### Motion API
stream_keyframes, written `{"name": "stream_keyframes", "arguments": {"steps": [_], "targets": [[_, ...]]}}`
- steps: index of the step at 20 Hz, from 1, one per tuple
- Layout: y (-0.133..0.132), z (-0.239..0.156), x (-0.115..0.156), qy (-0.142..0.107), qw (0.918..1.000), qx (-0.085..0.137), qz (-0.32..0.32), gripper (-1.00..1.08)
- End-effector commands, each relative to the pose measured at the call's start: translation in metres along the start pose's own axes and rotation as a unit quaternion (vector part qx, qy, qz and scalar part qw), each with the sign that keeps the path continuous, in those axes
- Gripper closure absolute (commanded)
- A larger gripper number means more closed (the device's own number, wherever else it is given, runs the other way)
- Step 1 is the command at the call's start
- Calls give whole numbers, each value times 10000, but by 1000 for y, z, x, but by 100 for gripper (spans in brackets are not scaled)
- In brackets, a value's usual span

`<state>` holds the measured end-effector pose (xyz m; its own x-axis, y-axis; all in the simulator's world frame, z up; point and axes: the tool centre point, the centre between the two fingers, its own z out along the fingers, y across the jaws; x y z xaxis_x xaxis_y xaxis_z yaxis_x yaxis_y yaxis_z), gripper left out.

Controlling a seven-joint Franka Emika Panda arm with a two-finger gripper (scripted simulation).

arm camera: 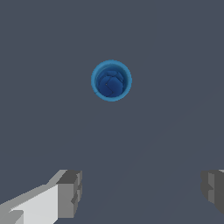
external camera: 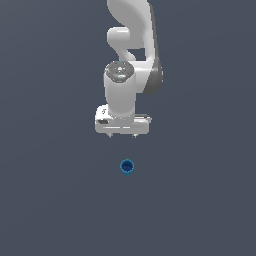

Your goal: Pick up the object and move it to a goal position.

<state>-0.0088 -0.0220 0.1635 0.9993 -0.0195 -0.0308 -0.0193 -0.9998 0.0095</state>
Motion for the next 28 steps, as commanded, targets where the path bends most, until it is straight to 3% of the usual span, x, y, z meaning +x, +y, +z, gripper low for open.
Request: {"name": "stream_keyframes", "arguments": {"steps": [1, 9, 16, 28], "targets": [[0, 0, 0, 0, 10000, 0, 0, -92], [-24, -4, -2, -60, 9992, -48, -395, -92], [-24, -1, 2, -51, 9993, -43, -365, -92], [-23, 29, 47, 45, 10000, 5, -39, -92]]}}
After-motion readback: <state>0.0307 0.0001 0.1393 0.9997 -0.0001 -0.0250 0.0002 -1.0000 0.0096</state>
